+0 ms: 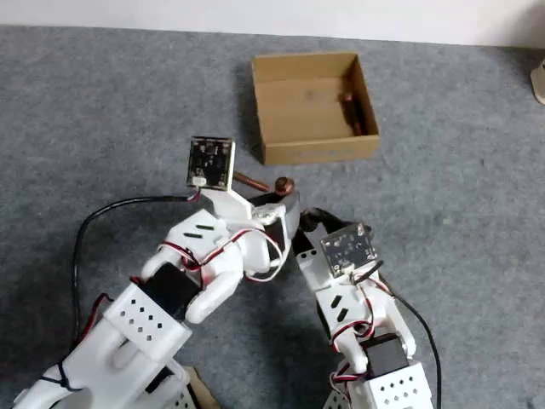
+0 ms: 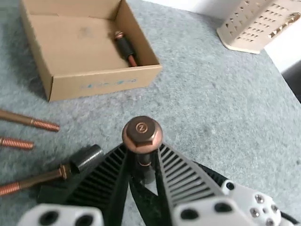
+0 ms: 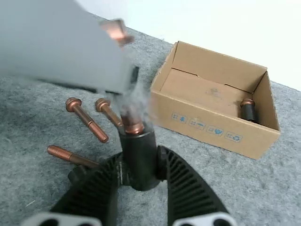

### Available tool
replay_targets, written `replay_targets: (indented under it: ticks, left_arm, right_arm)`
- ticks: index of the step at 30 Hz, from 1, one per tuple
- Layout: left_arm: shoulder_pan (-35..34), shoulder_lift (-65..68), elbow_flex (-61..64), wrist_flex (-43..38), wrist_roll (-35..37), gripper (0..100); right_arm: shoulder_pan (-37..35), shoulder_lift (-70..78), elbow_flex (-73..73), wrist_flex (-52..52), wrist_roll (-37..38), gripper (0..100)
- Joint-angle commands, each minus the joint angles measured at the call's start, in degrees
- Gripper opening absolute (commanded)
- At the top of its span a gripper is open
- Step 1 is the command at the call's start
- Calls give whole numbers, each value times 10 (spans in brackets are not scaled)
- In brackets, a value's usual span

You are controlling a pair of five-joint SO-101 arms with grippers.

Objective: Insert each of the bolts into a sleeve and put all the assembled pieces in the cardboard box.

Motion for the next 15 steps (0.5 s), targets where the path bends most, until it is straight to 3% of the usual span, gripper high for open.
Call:
replay_targets:
  ticks: [1, 6, 15]
  left_arm:
    - [1, 0, 30, -55, -31, 4]
    - [1, 0, 82, -144, -52, 4]
    - [0, 0, 87, -142, -51, 10]
  right_arm:
    - [20, -14, 79, -19, -4, 4]
    - [20, -14, 79, -19, -4, 4]
    - [20, -14, 79, -19, -4, 4]
